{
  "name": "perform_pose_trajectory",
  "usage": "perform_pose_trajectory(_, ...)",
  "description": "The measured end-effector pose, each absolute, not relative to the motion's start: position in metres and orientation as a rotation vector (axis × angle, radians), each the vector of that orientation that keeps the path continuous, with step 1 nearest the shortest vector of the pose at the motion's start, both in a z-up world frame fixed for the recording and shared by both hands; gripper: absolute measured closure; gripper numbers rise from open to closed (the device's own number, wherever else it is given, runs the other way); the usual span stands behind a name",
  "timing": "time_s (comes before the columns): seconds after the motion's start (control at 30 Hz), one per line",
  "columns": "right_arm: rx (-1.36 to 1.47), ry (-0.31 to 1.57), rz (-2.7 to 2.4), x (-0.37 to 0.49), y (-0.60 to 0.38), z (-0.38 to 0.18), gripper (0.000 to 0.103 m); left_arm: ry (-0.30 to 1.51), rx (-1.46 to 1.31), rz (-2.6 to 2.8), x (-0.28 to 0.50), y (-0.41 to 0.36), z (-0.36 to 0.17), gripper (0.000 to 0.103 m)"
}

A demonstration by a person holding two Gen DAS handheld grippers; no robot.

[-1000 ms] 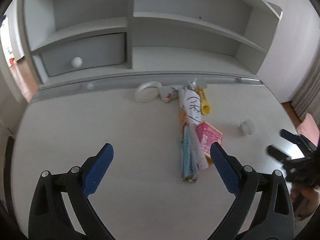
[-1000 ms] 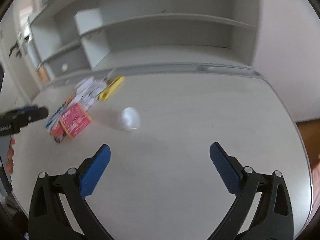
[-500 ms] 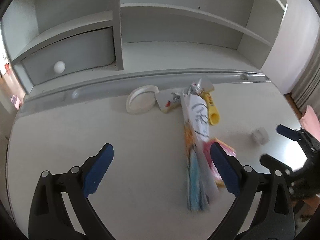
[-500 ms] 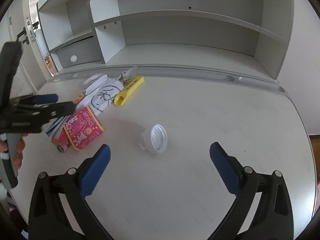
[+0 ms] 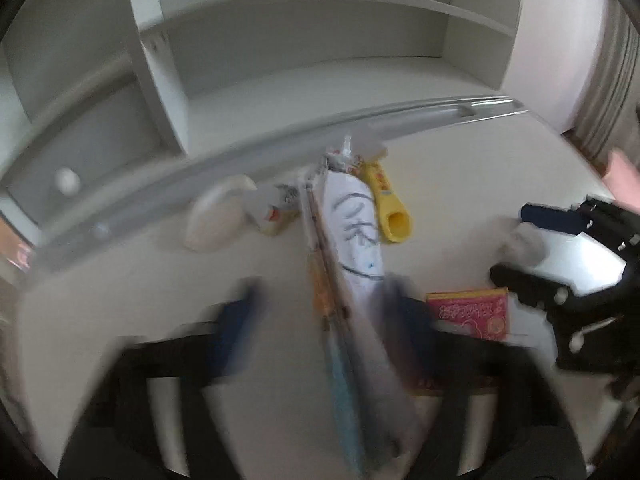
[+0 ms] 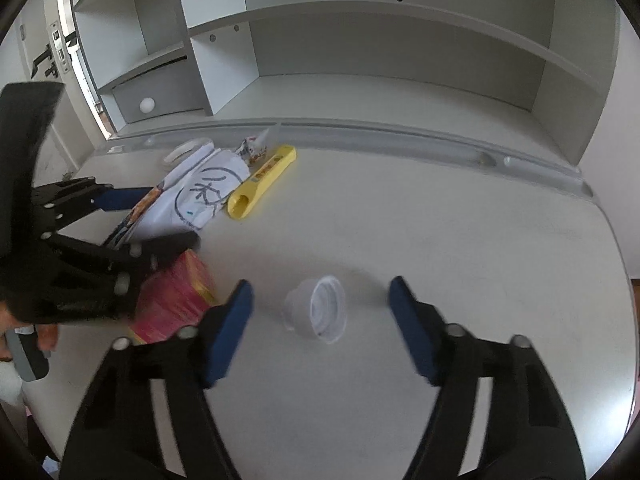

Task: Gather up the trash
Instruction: 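Grasp the white printed wrapper with the left gripper while the right grasps the white cup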

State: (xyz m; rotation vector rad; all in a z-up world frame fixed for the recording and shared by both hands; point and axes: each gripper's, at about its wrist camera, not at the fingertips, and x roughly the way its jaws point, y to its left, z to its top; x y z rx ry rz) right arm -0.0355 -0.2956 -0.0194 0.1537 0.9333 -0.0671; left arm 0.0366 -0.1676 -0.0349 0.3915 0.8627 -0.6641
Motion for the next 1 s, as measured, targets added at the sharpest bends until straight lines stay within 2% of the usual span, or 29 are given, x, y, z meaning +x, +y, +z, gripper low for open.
perform_pose_trajectory(0.03, 0.139, 0.932, -0.072, -0.034, -0.294, -0.019, 0.064, 0.868, 0.373, -0.67, 0.036, -0.166, -0.034, 0.08)
perform_pose_trajectory(0.07, 0.133, 0.928, -0.067, -0.034, -0.293, -0.019, 0.072, 0.87, 0.369, -0.676, 0.035, -0.164, -0.034, 0.08)
perform_pose_trajectory(0.63, 0.121, 0.861, -0.1, -0.044, -0.293, -0.011, 0.072, 0.829, 0.303, -0.642, 0.025, -0.143, -0.007, 0.081)
perform_pose_trajectory(1.0, 0.215, 0.834, -0.047, -0.069, -0.295, 0.001, 0.072, 0.782, 0.308, -0.653, 0.003, -0.148, 0.011, 0.081)
